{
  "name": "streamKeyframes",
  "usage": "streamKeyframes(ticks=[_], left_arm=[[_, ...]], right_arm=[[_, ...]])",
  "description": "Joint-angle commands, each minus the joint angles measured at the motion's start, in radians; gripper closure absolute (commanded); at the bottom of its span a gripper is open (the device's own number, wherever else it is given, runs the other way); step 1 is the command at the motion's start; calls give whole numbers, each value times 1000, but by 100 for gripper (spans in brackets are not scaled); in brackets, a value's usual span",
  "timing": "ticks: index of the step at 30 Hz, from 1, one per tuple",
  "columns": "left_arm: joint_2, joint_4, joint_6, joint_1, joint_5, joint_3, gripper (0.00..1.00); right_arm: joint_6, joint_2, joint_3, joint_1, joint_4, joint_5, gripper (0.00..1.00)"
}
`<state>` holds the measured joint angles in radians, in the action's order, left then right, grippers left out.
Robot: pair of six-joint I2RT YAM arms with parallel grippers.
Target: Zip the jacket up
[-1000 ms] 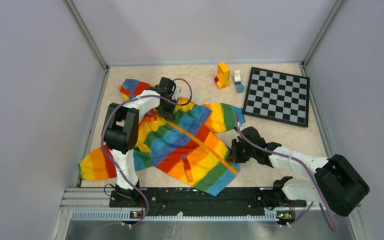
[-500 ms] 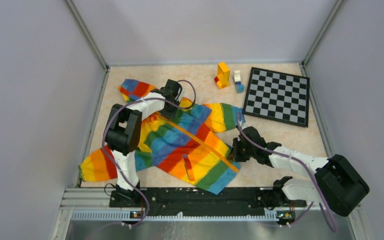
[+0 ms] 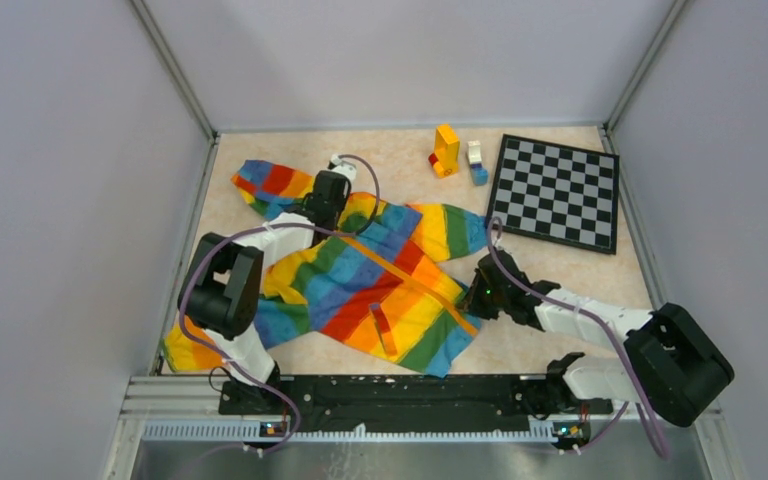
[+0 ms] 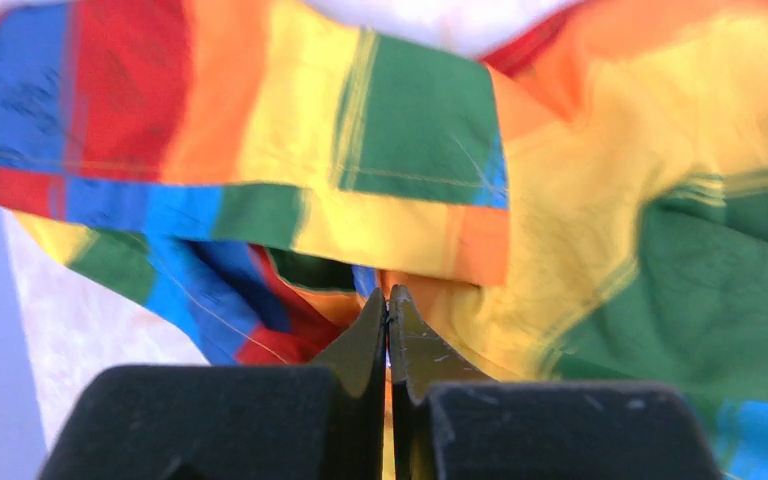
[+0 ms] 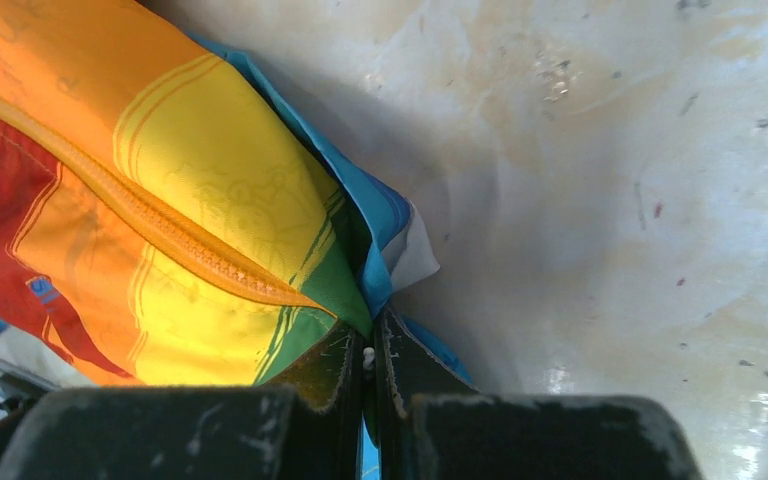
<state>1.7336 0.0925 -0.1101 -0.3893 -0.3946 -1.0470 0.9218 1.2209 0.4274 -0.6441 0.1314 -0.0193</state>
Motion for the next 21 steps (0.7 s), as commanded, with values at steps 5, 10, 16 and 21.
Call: streamKeyframes(ticks=[5,10,16,21], left_arm=[[13,-298,-182,108,-82,-62,100],[17,-265,-206,125,-58,-134,100],[28,123,-29,124,22,-358,72],[-47,382,160,124,197,-507,25]], right_arm=[[1,-23,-35,59,151,145,100],[-90,-47,-24,53,68,121,100],[-396,-75,164,54,144,104,81],[-551,-144,374,54,330,112,33]])
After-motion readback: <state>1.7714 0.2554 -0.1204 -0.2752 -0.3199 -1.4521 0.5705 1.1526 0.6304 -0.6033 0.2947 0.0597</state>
